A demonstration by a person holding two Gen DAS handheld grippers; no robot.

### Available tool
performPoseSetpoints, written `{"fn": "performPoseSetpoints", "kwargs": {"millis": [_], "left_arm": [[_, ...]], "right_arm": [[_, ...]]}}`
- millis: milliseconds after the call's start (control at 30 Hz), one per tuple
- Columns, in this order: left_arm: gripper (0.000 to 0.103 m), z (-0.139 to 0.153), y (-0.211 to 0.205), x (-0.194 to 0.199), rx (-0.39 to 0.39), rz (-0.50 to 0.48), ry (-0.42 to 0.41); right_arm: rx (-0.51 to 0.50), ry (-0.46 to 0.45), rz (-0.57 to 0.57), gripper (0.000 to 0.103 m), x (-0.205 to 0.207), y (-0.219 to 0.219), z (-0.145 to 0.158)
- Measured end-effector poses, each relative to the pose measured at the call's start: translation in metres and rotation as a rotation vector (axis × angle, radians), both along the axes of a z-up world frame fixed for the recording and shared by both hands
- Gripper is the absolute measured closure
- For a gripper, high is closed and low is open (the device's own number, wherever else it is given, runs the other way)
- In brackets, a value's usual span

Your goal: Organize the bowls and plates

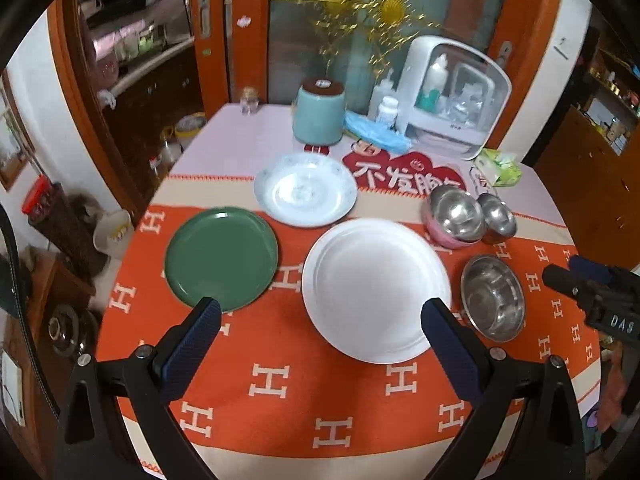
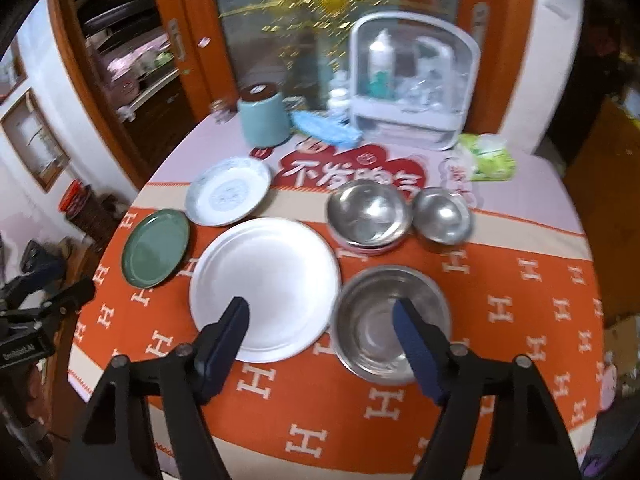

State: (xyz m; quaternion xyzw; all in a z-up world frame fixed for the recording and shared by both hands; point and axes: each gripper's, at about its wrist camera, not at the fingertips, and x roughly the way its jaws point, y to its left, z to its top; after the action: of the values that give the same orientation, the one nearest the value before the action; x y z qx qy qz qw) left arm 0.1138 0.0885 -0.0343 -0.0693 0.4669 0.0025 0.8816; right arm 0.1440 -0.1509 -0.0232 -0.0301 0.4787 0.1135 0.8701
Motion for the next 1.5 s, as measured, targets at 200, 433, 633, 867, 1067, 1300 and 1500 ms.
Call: {"fn": "performPoseSetpoints", "kwargs": {"millis": [200, 433, 633, 867, 1067, 1300, 1500], "left_arm": [[0.005, -0.051, 0.015, 0.022, -0.091, -0.010, 0.109], [0.012, -0.111, 0.025, 0.047, -0.241, 0.022, 0.260], [0.017, -0.140, 0.024, 0.069, -0.293, 0.035, 0.319], [0.027, -0.160, 0.018, 0.093, -0.289, 0.028, 0.373], [0.036, -0.173, 0.016, 0.107, -0.311, 0.010, 0.414], [0.059, -0.185, 0.010, 0.120, -0.316, -0.011, 0.467], [0.061, -0.189, 0.010, 0.124, -0.302, -0.010, 0.482]], "right_arm": [[0.078, 0.170, 0.109, 0.052, 0.052, 0.013, -0.043], [0.059, 0.319, 0.115, 0.060, 0.103, 0.019, -0.100], [0.036, 0.402, 0.078, 0.061, 0.134, 0.016, -0.135], [0.004, 0.449, 0.078, 0.061, 0.149, 0.018, -0.156], [-0.022, 0.476, 0.085, 0.065, 0.154, 0.019, -0.168], [-0.046, 0.501, 0.089, 0.073, 0.160, 0.019, -0.177], [-0.052, 0.498, 0.085, 0.074, 0.162, 0.019, -0.179]]}}
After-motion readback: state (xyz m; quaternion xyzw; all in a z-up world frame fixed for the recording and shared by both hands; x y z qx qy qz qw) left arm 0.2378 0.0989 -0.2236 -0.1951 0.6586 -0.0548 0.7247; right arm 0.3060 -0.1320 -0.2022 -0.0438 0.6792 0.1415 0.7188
